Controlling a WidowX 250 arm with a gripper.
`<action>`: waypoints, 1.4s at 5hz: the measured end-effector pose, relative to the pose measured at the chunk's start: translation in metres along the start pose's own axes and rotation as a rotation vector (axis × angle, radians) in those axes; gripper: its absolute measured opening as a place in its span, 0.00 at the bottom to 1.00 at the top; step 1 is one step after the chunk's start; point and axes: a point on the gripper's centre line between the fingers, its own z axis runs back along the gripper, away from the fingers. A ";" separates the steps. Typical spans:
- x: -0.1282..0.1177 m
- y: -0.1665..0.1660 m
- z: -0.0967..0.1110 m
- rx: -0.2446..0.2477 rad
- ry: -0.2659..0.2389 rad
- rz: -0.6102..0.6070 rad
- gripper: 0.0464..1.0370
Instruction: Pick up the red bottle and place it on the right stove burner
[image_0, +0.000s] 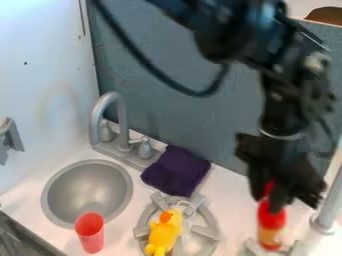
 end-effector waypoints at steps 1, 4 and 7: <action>0.014 -0.017 -0.016 -0.004 0.029 -0.064 0.30; 0.022 -0.022 -0.066 0.059 0.150 -0.077 0.30; 0.030 -0.021 -0.093 0.073 0.166 -0.083 0.30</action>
